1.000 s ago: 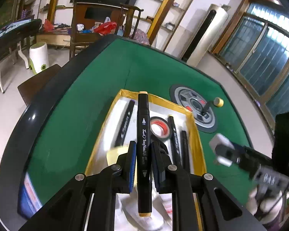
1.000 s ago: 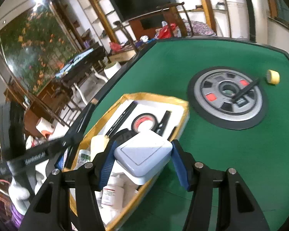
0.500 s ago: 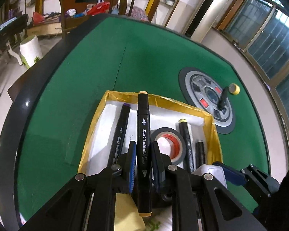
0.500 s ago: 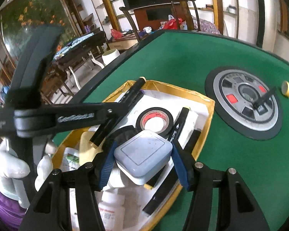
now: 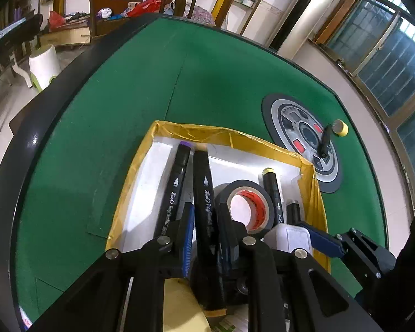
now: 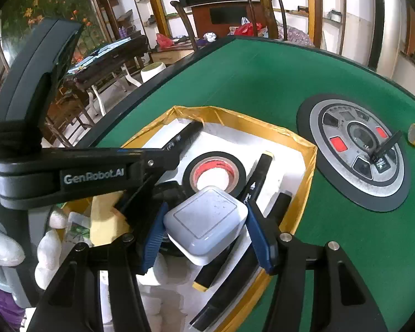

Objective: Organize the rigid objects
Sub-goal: 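Lower the white box and marker into the tray and open both tools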

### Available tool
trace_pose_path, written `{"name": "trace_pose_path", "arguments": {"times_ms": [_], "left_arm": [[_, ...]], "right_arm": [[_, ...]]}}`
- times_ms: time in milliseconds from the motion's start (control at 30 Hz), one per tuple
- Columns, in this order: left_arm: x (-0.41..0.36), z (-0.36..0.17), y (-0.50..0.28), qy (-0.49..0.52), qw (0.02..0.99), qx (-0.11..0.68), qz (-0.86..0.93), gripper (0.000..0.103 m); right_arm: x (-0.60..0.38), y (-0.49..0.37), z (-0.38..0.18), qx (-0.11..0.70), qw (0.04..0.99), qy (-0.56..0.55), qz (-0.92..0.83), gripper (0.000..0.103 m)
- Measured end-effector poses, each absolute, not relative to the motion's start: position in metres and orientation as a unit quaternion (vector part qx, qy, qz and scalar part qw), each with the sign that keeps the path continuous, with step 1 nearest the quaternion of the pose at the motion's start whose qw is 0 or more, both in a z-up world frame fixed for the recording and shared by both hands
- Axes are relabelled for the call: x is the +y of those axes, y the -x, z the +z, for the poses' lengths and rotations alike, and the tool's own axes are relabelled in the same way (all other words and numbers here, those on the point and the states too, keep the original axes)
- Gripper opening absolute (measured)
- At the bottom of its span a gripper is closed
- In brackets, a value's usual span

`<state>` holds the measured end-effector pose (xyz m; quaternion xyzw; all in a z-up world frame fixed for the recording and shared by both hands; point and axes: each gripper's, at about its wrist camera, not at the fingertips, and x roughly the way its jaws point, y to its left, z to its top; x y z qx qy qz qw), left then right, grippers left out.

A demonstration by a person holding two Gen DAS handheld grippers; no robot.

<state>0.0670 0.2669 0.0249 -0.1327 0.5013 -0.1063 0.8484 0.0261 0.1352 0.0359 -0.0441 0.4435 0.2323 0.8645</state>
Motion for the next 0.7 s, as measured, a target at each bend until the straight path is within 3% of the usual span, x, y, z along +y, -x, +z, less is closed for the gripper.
{"name": "trace_pose_path", "arguments": {"times_ms": [267, 400, 700], "left_arm": [[0.263, 0.034, -0.060, 0.132, 0.854, 0.490, -0.111, 0.017], [0.267, 0.037, -0.054, 0.148, 0.854, 0.486, -0.109, 0.034], [0.274, 0.045, -0.032, 0.165, 0.860, 0.470, -0.109, 0.034]], "right_arm": [[0.138, -0.032, 0.034, 0.435, 0.874, 0.064, 0.208, 0.056], [0.138, -0.032, 0.033, 0.434, 0.875, 0.072, 0.203, 0.056], [0.142, -0.027, 0.033, 0.428, 0.878, 0.090, 0.195, 0.056]]}}
